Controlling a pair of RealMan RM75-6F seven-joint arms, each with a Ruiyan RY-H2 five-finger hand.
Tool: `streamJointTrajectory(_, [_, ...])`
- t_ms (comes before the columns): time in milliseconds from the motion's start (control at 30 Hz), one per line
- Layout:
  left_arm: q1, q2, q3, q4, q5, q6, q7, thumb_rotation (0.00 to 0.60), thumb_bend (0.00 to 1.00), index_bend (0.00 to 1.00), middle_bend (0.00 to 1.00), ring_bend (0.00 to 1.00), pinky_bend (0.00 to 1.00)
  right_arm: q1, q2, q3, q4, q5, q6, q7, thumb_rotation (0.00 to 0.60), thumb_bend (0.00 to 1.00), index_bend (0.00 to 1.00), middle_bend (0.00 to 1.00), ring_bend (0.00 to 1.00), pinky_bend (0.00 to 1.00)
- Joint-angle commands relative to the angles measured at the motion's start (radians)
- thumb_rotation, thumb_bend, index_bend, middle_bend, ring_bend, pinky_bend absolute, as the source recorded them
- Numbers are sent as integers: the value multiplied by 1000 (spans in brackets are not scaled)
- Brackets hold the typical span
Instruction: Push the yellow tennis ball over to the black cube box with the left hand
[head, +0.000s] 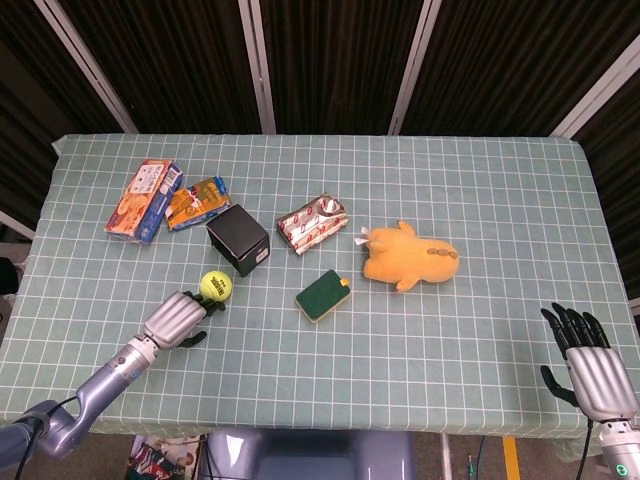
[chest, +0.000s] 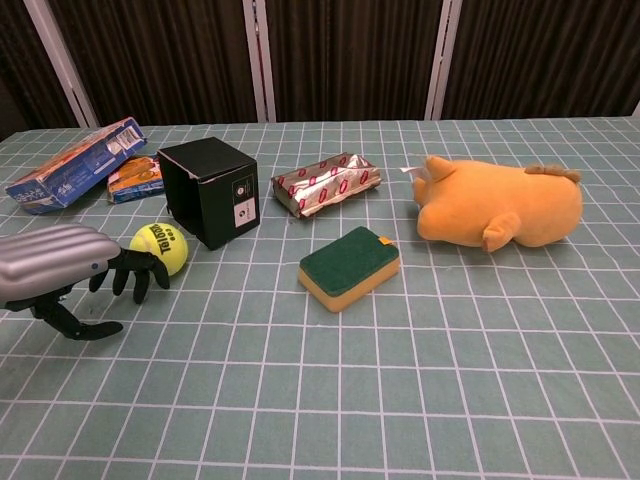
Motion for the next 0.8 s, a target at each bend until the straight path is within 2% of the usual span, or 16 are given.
streamJointTrajectory(33, [-8,-16,-7,19,2,9,-13,600,303,269,402,411,500,-1,1,0,-1,-2,4,-1,600,427,0,0,0,0])
streamJointTrajectory(367, [-58,-43,-30,63,-16,-37,-35,600,303,274,409,410,500,-8,2,-2,-6,-14,19,-5,600,428,0,0,0,0])
streamJointTrajectory(800, [-79,4,-25,54,-59,-105,-3,600,303,289,422,411,502,-9,1,0,-4,-13,20,-4,600,428,0,0,0,0])
